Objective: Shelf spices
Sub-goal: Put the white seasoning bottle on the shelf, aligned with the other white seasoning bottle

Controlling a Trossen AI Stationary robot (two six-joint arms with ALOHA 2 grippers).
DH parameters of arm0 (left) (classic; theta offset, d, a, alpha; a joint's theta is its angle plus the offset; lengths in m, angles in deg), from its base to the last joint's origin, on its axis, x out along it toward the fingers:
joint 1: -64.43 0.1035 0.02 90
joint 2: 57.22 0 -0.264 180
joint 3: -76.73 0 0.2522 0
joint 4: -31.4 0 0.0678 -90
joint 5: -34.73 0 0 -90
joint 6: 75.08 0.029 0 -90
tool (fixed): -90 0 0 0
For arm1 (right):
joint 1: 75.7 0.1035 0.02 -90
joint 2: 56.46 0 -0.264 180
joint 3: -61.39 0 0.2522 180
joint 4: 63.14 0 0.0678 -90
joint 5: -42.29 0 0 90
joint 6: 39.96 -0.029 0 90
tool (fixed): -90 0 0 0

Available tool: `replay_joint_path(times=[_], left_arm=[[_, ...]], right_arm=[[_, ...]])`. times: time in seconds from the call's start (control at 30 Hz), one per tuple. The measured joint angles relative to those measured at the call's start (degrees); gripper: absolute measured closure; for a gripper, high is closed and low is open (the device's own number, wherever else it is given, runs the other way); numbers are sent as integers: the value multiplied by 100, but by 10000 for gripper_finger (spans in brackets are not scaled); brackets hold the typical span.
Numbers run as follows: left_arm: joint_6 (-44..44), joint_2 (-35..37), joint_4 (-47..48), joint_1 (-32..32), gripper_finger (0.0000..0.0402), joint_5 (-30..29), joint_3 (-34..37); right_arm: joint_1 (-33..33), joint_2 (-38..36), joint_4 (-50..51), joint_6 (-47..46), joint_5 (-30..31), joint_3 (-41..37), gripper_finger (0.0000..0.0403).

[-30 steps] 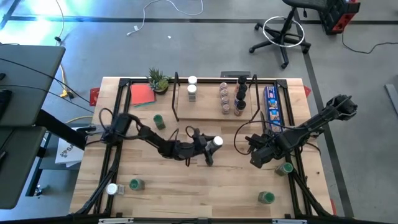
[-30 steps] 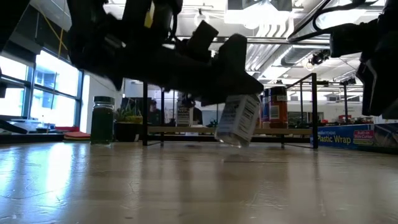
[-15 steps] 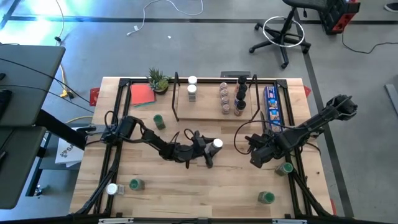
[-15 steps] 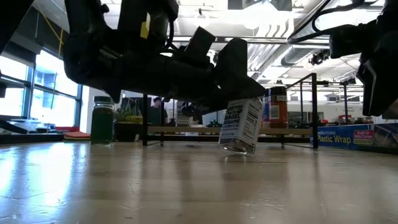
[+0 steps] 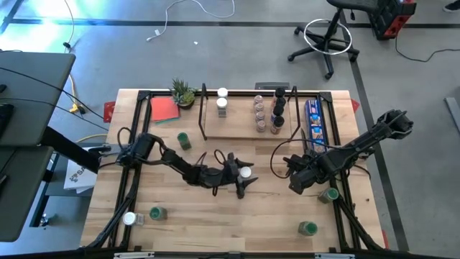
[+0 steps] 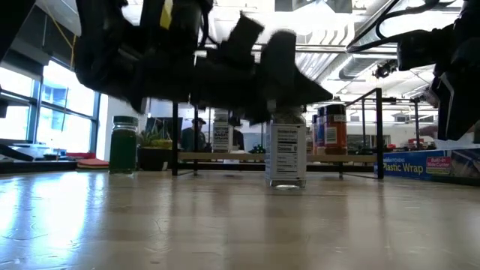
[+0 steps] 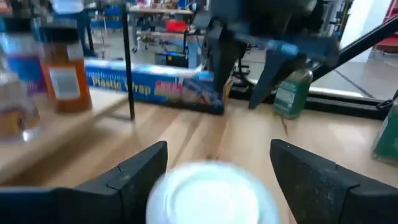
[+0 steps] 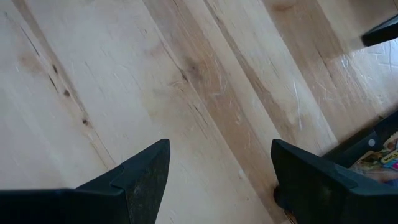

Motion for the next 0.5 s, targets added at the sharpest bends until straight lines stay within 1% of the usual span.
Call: replay_joint_path(times=[0.07,0.13,0.3,0.37,0.4,0.43,0.47,0.5], left_arm=[[208,210,184,-24,122,-3,-4],[450,507,609,-36,123,-18,-4],[832,1585,2154,27,124,-105,-57],[767,2086,3215,47,124,-539,-337],[751,2326,3835,68,126,-777,-571],[752,2538,4541,107,127,-888,-842],[762,2699,5189,185,128,-848,-1140],[774,2838,5826,269,129,-627,-1465]], right_arm=[[0,0,1,-1,-1,0,128],[0,2,5,-2,5,0,128],[0,2,6,-26,109,0,128],[0,1,2,-81,199,1,128],[-1,0,5,-146,234,2,128],[-3,2,1,-183,270,2,128],[-19,2,0,-223,301,2,128],[-59,0,1,-270,311,0,128]])
